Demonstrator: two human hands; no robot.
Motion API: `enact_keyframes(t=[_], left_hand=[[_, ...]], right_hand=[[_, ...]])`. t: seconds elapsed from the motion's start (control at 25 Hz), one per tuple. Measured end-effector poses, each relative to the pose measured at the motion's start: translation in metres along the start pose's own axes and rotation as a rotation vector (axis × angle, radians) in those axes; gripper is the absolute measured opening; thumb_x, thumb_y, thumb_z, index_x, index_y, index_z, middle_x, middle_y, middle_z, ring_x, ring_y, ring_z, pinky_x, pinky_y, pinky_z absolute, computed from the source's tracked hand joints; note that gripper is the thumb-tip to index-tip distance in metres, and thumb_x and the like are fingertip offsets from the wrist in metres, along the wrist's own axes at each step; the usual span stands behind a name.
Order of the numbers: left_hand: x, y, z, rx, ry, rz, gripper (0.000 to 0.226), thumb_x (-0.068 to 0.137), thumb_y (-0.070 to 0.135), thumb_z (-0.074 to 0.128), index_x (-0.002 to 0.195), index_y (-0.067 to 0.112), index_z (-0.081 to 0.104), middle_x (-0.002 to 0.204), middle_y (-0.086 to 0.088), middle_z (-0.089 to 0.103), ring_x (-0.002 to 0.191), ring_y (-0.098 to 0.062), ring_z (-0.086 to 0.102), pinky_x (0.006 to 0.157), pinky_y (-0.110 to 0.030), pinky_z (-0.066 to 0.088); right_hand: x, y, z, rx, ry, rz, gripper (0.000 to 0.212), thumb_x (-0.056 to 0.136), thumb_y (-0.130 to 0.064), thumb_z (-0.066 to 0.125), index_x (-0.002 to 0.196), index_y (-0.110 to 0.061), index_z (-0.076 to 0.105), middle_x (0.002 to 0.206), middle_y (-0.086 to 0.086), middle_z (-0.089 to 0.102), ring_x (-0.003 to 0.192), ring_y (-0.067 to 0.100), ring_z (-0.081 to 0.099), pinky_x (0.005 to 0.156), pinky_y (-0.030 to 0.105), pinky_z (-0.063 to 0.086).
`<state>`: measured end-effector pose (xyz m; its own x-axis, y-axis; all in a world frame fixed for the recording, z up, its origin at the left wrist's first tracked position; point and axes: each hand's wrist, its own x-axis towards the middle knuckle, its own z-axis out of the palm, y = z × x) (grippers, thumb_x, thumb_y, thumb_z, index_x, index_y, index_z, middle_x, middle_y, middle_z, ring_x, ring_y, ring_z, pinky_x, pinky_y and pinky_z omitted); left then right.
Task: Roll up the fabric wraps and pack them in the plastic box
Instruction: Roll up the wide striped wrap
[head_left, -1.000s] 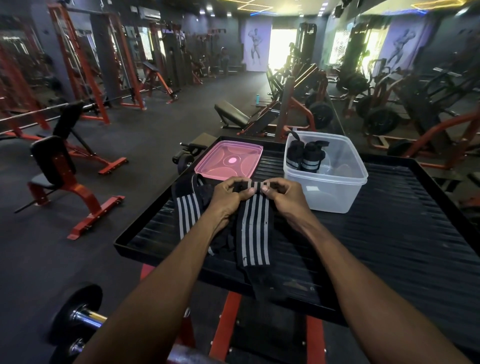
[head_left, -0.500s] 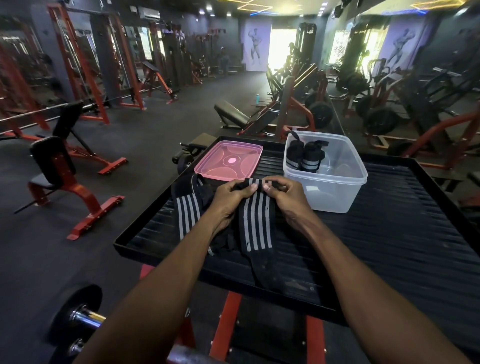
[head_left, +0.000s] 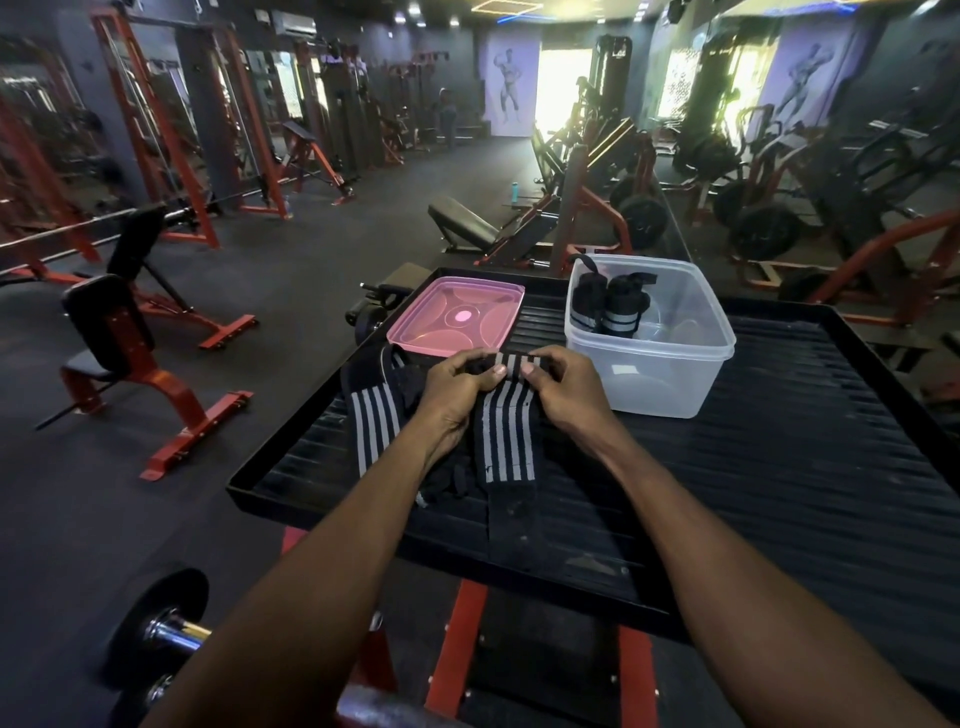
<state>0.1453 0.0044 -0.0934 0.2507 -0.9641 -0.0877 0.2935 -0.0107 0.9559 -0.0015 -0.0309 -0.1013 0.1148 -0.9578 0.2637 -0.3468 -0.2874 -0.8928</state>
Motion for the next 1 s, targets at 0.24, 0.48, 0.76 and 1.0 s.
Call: enact_keyframes(t=[0.24, 0.48, 0.76, 1.0], left_hand=[[-0.004, 0.000, -0.001, -0.074, -0.040, -0.143, 0.031, 0.088, 0.025, 0.073, 0.097, -0.004, 0.070, 0.092, -0.019, 0.076, 0.080, -0.023, 0.075, 0.070, -0.031, 0.062], [-0.006, 0.005, -0.002, -0.122, -0.005, -0.105, 0.017, 0.095, 0.022, 0.064, 0.093, 0.005, 0.066, 0.070, -0.003, 0.073, 0.050, -0.007, 0.065, 0.049, -0.018, 0.053], [-0.002, 0.006, -0.005, -0.254, -0.020, -0.149, 0.017, 0.095, 0.018, 0.063, 0.097, 0.001, 0.065, 0.082, -0.013, 0.068, 0.058, -0.013, 0.066, 0.058, -0.024, 0.058], [-0.001, 0.001, -0.004, -0.137, -0.014, -0.124, 0.020, 0.086, 0.009, 0.073, 0.102, -0.002, 0.069, 0.099, -0.021, 0.073, 0.084, -0.029, 0.072, 0.078, -0.036, 0.061]], right_hand=[[-0.004, -0.002, -0.002, 0.091, 0.033, -0.054, 0.026, 0.087, -0.004, 0.070, 0.100, -0.027, 0.067, 0.105, -0.003, 0.072, 0.101, 0.017, 0.067, 0.095, 0.039, 0.054], [-0.005, -0.005, -0.002, 0.246, 0.003, -0.031, 0.035, 0.083, 0.007, 0.070, 0.093, -0.026, 0.069, 0.099, 0.001, 0.072, 0.094, 0.015, 0.067, 0.086, 0.032, 0.055], [-0.007, -0.007, -0.004, 0.308, -0.014, -0.025, 0.036, 0.081, 0.012, 0.070, 0.095, -0.022, 0.073, 0.098, -0.002, 0.073, 0.090, 0.009, 0.068, 0.081, 0.022, 0.055], [-0.009, -0.012, -0.002, 0.395, -0.069, 0.056, 0.023, 0.083, 0.004, 0.072, 0.093, -0.016, 0.076, 0.093, 0.003, 0.075, 0.084, 0.012, 0.068, 0.076, 0.026, 0.055]])
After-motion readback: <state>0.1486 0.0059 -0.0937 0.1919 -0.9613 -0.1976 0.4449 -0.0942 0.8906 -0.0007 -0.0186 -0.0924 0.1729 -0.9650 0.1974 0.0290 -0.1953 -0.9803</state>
